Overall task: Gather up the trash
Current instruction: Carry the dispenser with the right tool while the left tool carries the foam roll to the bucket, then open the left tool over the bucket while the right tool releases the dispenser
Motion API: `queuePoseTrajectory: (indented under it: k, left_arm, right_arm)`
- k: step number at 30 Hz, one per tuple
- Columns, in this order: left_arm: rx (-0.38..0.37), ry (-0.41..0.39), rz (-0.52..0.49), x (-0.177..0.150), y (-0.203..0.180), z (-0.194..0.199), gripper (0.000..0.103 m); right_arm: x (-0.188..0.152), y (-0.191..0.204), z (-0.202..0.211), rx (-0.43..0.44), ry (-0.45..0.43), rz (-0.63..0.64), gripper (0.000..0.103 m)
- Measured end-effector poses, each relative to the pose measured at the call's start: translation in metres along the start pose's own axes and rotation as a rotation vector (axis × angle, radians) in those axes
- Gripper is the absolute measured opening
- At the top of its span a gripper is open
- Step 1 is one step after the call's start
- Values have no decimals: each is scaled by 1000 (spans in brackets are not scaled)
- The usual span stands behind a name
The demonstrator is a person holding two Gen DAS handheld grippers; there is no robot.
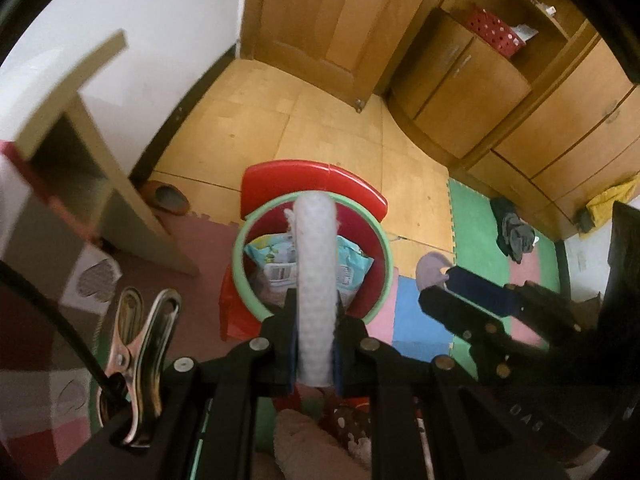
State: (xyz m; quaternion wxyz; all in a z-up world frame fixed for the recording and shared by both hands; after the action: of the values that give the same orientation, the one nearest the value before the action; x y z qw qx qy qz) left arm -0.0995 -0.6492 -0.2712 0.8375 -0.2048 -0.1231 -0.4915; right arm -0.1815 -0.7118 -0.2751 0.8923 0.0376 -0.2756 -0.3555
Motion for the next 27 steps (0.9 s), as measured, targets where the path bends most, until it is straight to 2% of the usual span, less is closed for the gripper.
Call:
queuePoseTrajectory:
  k: [8, 13, 25, 26, 27]
  left_arm:
    - [-32, 60, -15, 3, -1, -67, 13]
    - [-34, 111, -1, -7, 1, -107, 13]
    - [-34, 183, 17, -16, 4, -161, 13]
    - [-29, 186, 15, -16, 4, -163, 14]
    - [-16, 186, 10, -16, 6, -164, 20]
  right_arm:
    - [-11, -28, -39, -28, 44, -16, 30]
    - [-15, -41, -62, -34, 68, -30, 30]
    - [-33, -58, -94, -44, 130, -52, 30]
    - [-34, -59, -96, -45, 135, -53, 30]
    - [-35, -58, -97, -45, 137, -54, 30]
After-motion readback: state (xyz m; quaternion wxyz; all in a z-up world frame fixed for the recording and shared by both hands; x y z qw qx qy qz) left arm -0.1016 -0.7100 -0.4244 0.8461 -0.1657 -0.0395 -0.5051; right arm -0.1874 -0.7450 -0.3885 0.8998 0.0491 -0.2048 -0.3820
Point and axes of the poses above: each gripper's, at about its wrist camera, not at the fingertips, and z roughly against the way its jaws point, y to its left, x to its top, the point moved 8 cm from there along -z, roughly the way its jaws point, and after that the axes turned 4 degrees about -y, right-handed, at the moved point
